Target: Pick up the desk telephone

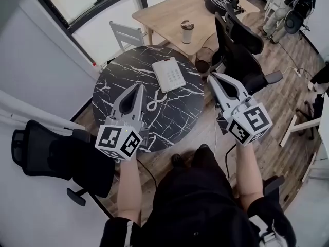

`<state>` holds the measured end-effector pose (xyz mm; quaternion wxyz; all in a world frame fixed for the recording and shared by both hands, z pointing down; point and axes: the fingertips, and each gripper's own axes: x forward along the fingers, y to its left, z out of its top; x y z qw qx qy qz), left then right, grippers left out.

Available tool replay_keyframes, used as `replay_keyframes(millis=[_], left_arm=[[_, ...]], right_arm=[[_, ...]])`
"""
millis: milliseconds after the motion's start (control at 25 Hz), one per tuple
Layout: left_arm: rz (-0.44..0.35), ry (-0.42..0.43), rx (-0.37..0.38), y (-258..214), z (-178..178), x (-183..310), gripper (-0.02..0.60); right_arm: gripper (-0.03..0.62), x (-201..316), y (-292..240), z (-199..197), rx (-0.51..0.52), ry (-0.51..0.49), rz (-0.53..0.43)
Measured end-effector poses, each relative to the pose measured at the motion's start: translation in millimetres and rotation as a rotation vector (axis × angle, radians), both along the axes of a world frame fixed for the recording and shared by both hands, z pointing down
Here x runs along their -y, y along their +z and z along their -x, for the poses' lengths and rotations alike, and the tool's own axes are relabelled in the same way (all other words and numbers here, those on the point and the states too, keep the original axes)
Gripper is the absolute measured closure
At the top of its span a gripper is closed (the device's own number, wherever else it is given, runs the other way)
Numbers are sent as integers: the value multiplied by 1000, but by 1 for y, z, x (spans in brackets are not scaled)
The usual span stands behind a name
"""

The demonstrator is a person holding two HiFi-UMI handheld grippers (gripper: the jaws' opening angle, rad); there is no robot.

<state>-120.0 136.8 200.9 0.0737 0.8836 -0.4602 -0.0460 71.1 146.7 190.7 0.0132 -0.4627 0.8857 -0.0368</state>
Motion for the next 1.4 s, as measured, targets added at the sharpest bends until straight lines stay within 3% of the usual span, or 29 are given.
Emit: replay_keyframes(millis=[440, 840, 1400], left_arm=[[89, 16, -12, 32, -2, 22, 568], [160, -53, 4, 52, 4, 83, 568], [309, -139, 16, 113, -7, 166, 568]], right_arm=[[563, 19, 35, 0, -15, 4, 87], [563, 97, 56, 4, -13, -55, 129], [563, 207, 124, 2, -44, -144, 269]])
